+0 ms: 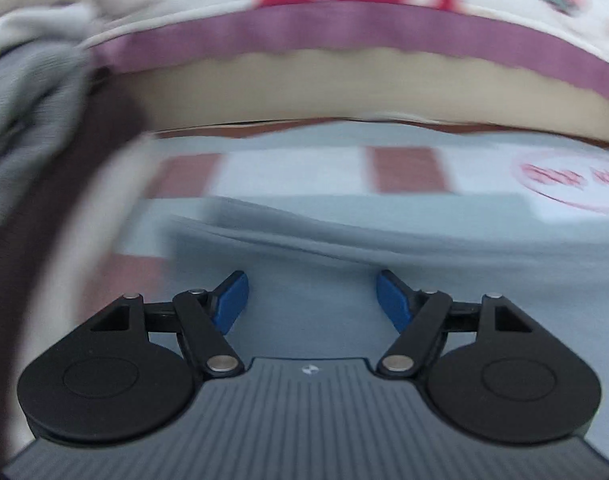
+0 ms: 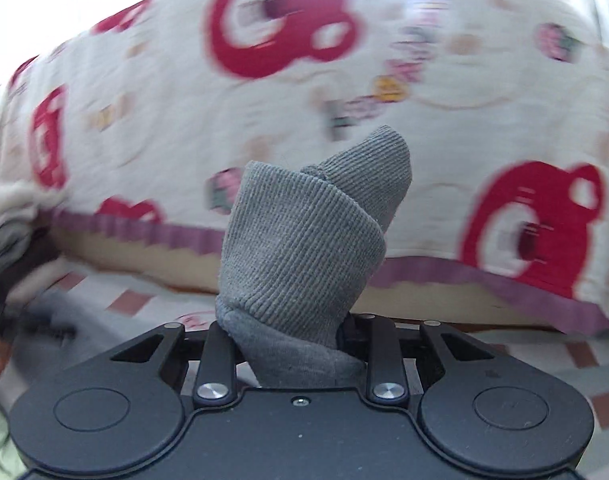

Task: Fold clothes

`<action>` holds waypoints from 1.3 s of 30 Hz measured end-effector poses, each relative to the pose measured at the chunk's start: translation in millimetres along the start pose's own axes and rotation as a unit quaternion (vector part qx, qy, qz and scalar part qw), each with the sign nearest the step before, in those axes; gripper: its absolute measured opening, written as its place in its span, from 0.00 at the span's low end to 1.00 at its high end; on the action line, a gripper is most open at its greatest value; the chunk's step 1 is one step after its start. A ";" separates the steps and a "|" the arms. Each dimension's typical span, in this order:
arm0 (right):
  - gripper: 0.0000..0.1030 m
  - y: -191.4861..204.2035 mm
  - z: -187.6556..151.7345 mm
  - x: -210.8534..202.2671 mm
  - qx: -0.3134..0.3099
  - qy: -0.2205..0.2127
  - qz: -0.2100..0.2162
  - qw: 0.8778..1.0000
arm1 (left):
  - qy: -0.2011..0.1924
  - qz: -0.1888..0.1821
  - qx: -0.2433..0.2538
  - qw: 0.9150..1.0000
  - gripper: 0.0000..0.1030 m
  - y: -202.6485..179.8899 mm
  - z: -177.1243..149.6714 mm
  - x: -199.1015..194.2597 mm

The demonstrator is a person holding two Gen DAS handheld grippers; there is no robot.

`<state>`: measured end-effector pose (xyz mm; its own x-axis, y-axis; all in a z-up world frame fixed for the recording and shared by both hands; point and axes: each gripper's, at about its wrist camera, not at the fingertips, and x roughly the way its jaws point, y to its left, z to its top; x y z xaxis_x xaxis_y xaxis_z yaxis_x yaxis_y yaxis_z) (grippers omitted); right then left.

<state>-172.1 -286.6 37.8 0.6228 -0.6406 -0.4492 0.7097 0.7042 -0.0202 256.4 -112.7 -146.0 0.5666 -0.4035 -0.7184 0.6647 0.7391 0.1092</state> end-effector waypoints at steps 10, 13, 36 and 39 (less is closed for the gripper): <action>0.31 87.6 22.8 30.2 -0.047 -0.018 0.056 0.997 | 0.033 -0.089 -0.119 0.988 0.60 59.0 -11.0 -62.1; 0.31 131.6 41.5 42.2 -0.080 -0.044 0.071 0.993 | 0.057 -0.094 -0.167 0.980 0.51 71.6 -42.7 -58.6; 0.55 330.8 -34.0 120.7 -0.336 0.095 0.241 0.905 | 0.059 -0.213 -0.279 0.935 0.41 111.0 -81.7 -46.6; 0.59 296.0 -31.1 87.6 -0.294 0.083 0.245 0.920 | 0.062 -0.207 -0.283 0.935 0.41 109.7 -81.7 -49.2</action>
<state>82.3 -124.8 -35.3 0.7269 -0.1816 -0.6623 0.0265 0.9711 -0.2372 261.7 32.3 -154.8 0.2345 -0.6786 -0.6960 0.4308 0.7144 -0.5514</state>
